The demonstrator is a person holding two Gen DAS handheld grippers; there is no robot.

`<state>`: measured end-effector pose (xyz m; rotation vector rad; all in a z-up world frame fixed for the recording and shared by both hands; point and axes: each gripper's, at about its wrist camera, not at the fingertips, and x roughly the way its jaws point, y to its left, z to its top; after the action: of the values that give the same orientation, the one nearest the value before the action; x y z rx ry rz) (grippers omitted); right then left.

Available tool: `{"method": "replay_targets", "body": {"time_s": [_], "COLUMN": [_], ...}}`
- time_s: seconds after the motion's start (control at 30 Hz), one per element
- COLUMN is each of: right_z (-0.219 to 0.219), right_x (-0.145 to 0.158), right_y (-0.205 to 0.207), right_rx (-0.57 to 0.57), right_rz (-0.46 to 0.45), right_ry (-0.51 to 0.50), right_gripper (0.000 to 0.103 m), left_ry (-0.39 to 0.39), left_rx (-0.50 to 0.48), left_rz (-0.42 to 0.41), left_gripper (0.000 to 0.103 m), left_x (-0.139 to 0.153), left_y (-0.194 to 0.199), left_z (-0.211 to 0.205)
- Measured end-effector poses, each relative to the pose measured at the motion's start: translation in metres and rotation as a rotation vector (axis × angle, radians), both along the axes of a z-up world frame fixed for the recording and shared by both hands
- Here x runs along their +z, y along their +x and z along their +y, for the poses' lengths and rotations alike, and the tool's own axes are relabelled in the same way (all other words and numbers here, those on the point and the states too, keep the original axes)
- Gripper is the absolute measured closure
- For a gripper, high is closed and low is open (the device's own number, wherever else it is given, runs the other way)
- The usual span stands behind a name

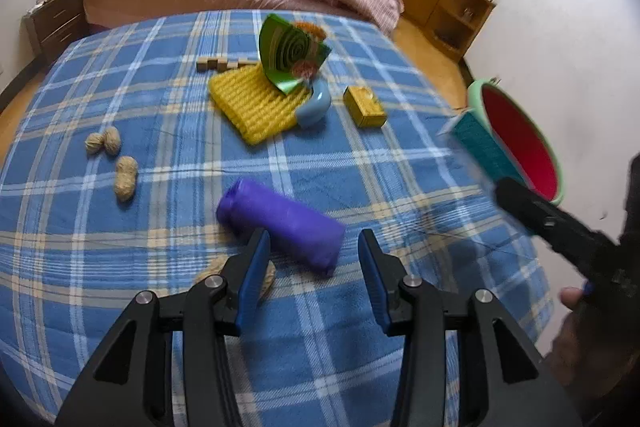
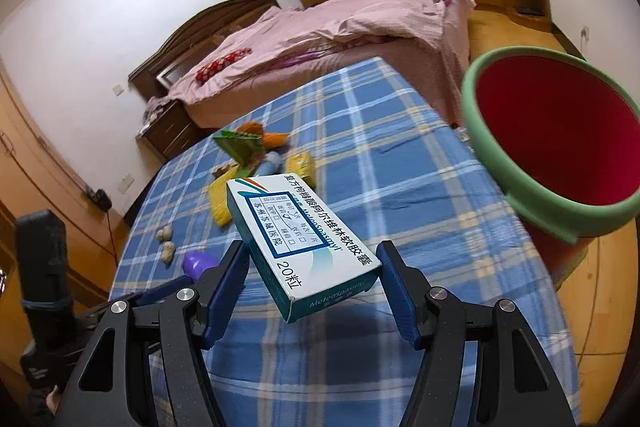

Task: Collect trash
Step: 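Grasp the white medicine box with the right tool while the left tool grasps the purple bag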

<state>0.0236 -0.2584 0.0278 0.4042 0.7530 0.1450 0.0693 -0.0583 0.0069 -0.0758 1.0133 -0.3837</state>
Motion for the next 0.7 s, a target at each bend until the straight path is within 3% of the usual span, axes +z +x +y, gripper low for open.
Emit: {"method": "replay_targets", "body": {"time_s": [0.17, 0.43, 0.7], "right_z": [-0.013, -0.029, -0.037], "right_x": [-0.001, -0.005, -0.003], "right_y": [-0.006, -0.013, -0.021], "right_rx": [-0.028, -0.053, -0.077], "right_rz": [-0.008, -0.011, -0.028], "right_ry": [0.011, 0.028, 0.027], "right_gripper": [0.036, 0.036, 0.036], "left_ry": [0.040, 0.089, 0.031], "left_rx": [0.053, 0.112, 0.106], "left_rz": [0.022, -0.018, 0.029], "left_gripper": [0.057, 0.057, 0.057], "left_x": [-0.012, -0.013, -0.010], "left_y": [0.011, 0.029, 0.030], "left_z": [-0.005, -0.010, -0.001]}}
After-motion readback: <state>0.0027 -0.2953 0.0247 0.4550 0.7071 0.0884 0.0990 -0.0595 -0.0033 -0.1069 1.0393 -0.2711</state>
